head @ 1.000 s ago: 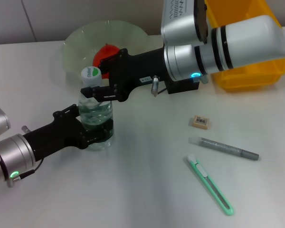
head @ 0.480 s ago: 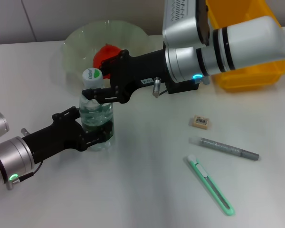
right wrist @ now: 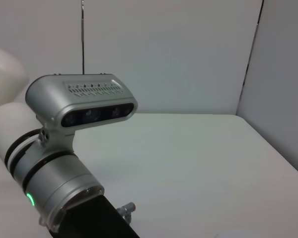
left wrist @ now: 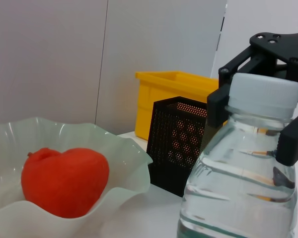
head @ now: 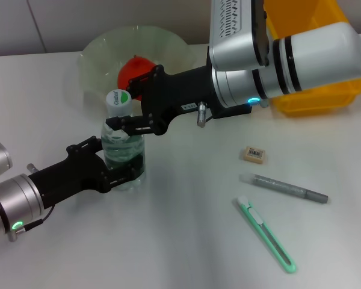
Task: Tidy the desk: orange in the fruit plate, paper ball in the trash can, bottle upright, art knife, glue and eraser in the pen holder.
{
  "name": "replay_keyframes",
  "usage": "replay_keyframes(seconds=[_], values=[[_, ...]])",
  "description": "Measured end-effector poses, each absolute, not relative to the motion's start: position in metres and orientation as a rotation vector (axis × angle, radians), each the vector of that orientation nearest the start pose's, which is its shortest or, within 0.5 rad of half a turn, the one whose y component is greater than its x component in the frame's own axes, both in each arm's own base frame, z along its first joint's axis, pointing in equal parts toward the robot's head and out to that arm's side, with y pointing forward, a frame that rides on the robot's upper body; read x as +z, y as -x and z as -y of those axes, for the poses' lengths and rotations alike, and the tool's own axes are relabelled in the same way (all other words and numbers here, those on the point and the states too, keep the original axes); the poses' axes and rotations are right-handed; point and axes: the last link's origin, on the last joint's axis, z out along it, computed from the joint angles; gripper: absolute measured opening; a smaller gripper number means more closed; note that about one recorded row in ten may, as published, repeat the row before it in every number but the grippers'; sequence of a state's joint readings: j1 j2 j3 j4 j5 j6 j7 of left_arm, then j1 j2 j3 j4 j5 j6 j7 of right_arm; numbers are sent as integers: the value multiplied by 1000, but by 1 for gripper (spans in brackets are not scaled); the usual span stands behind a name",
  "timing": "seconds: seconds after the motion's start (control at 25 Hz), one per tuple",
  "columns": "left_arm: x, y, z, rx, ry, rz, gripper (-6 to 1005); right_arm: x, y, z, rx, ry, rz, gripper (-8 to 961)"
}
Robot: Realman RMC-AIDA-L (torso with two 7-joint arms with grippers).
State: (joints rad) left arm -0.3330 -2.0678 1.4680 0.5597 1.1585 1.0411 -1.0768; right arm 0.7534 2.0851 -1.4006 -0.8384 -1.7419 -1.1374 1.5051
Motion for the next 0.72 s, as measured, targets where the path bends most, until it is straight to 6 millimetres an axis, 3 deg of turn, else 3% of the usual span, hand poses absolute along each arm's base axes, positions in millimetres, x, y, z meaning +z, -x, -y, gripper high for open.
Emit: replay_keyframes(seconds=[0.72], values=[[-61, 286, -312, -681, 2446, 656, 778, -59, -110, -394, 456, 2823, 13, 462]])
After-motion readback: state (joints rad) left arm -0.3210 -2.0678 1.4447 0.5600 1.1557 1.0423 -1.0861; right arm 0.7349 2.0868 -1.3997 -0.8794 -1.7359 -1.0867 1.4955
